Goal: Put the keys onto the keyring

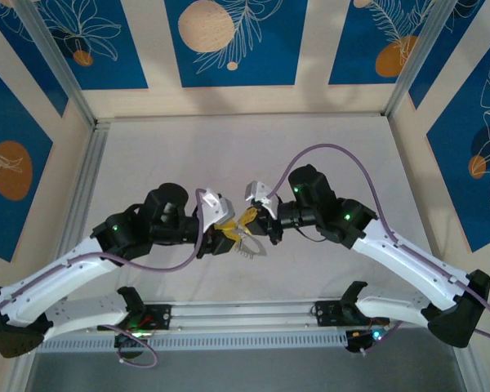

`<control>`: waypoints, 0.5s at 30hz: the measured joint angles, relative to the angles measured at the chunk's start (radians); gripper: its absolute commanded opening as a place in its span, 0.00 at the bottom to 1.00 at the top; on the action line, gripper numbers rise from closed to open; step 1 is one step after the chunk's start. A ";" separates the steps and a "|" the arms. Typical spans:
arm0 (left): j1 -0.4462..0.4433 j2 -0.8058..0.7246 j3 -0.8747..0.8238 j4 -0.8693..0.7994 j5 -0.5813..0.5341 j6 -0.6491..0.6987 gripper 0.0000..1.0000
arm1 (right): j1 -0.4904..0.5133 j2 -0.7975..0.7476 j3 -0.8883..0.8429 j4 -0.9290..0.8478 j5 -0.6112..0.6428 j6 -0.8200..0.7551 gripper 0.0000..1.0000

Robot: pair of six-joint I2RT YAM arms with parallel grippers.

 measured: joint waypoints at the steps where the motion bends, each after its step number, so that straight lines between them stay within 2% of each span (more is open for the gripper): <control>1: -0.001 0.008 0.005 -0.001 -0.009 -0.002 0.33 | 0.001 0.002 0.000 0.003 0.003 0.003 0.00; 7: -0.003 0.027 0.023 -0.006 -0.048 -0.003 0.25 | 0.002 0.002 0.000 0.012 0.014 0.006 0.00; 12: -0.005 0.034 0.026 -0.011 -0.087 0.006 0.15 | 0.005 0.000 -0.005 0.017 0.014 0.006 0.00; 15: -0.006 0.037 0.027 -0.016 -0.102 0.005 0.13 | 0.005 0.000 -0.008 0.018 0.021 0.006 0.00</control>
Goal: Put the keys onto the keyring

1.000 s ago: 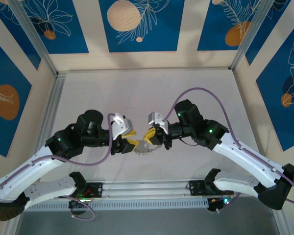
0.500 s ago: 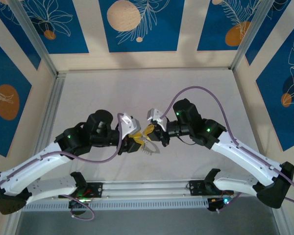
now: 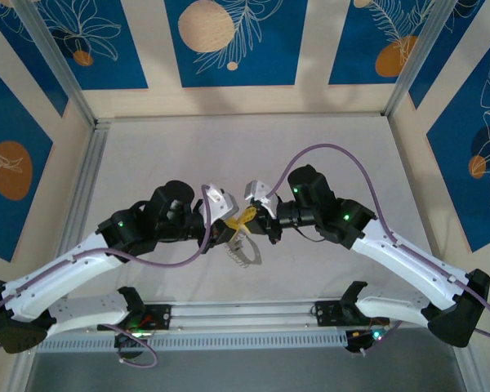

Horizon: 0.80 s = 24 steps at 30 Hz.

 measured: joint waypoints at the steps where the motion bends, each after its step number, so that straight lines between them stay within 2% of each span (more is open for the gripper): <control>1: 0.000 0.000 0.000 -0.002 -0.005 0.000 0.11 | 0.000 0.000 0.000 0.000 0.003 0.000 0.00; 5: -0.001 0.000 0.005 -0.018 -0.031 0.001 0.08 | 0.000 -0.005 -0.007 0.000 0.011 0.000 0.00; 8: -0.001 0.000 0.010 -0.028 -0.046 0.004 0.00 | 0.001 -0.016 -0.015 0.001 0.011 0.000 0.00; 18: -0.002 -0.001 0.011 -0.026 -0.048 0.011 0.00 | 0.007 -0.039 -0.034 0.023 0.013 -0.004 0.00; 19: -0.002 -0.002 0.011 -0.024 -0.046 0.013 0.00 | 0.007 -0.041 -0.035 0.024 0.011 -0.005 0.04; 22: -0.002 -0.018 -0.005 0.002 -0.040 0.019 0.00 | 0.010 -0.050 -0.042 0.040 0.000 -0.003 0.30; 24: 0.000 -0.040 -0.039 0.039 -0.039 0.019 0.00 | 0.020 -0.067 -0.054 0.064 -0.011 0.004 0.39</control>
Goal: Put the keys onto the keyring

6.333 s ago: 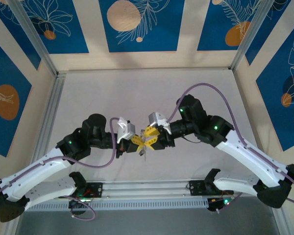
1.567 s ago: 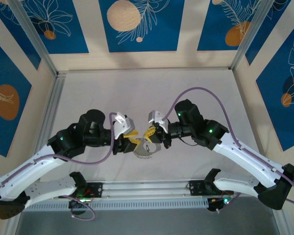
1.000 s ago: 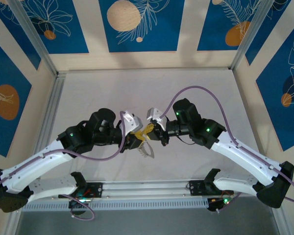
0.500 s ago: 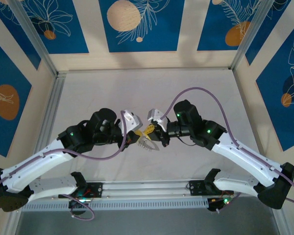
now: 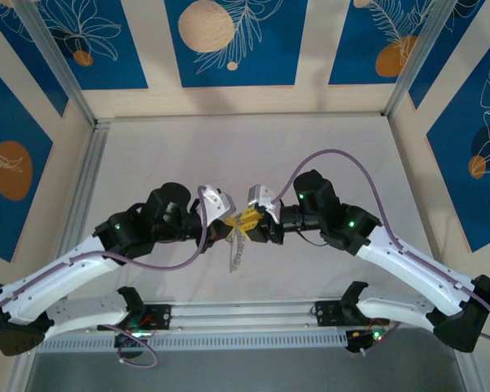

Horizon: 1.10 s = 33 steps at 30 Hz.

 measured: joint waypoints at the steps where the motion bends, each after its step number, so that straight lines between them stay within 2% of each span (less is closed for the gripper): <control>1: 0.003 -0.014 -0.022 0.018 0.001 0.000 0.00 | 0.003 -0.017 -0.014 0.016 -0.006 0.006 0.41; 5: 0.024 -0.081 -0.129 0.112 0.034 0.000 0.00 | -0.018 -0.094 -0.065 0.036 -0.033 0.044 0.42; 10: 0.051 -0.158 -0.257 0.266 0.118 -0.003 0.00 | -0.103 -0.163 -0.101 0.043 -0.114 0.095 0.42; 14: 0.061 -0.193 -0.323 0.380 0.184 -0.014 0.00 | -0.146 -0.167 -0.118 0.061 -0.208 0.129 0.40; 22: 0.078 -0.198 -0.369 0.550 0.262 -0.045 0.00 | -0.148 -0.141 -0.124 0.112 -0.317 0.156 0.38; 26: 0.090 -0.197 -0.383 0.591 0.262 -0.054 0.00 | -0.167 -0.153 -0.131 0.124 -0.288 0.182 0.43; 28: 0.093 -0.194 -0.382 0.594 0.253 -0.053 0.00 | -0.201 -0.161 -0.131 0.116 -0.235 0.208 0.55; 33: 0.095 -0.192 -0.382 0.543 0.196 -0.046 0.00 | -0.360 -0.092 -0.079 0.002 0.010 0.263 0.67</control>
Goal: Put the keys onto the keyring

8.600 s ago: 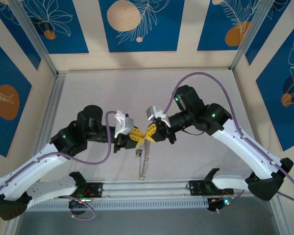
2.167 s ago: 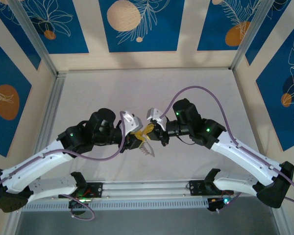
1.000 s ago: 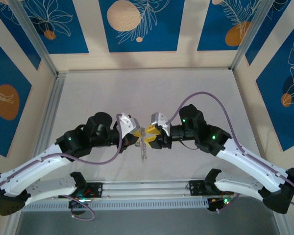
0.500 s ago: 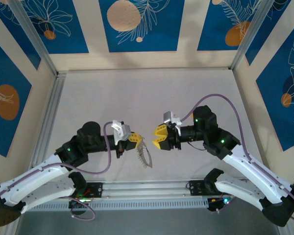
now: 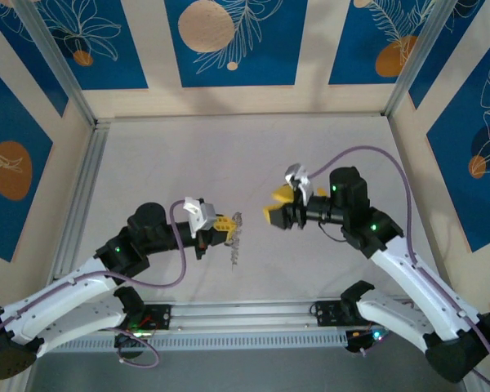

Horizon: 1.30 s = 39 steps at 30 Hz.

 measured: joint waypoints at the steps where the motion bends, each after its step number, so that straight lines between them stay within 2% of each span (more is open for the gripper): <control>1: 0.000 0.000 0.000 -0.010 -0.009 0.000 0.00 | -0.038 0.030 0.011 -0.013 0.046 0.005 0.67; 6: 0.002 -0.003 0.000 -0.038 -0.040 -0.014 0.00 | -0.284 0.269 0.064 -0.086 0.178 0.012 0.67; 9: 0.005 -0.014 -0.006 -0.031 -0.043 -0.039 0.00 | -0.382 0.440 0.126 -0.129 0.226 0.000 0.67; 11: 0.013 -0.021 -0.022 -0.011 -0.042 -0.061 0.00 | -0.408 0.531 0.169 -0.157 0.253 -0.013 0.67; 19: 0.071 -0.019 -0.098 0.031 -0.008 -0.139 0.00 | -0.432 0.886 0.445 -0.296 0.321 -0.098 0.55; 32: 0.084 -0.039 -0.101 0.040 -0.001 -0.150 0.00 | -0.388 0.961 0.446 -0.407 0.477 -0.134 0.40; 39: 0.084 -0.040 -0.105 0.043 0.007 -0.150 0.00 | -0.402 1.022 0.446 -0.415 0.499 -0.138 0.40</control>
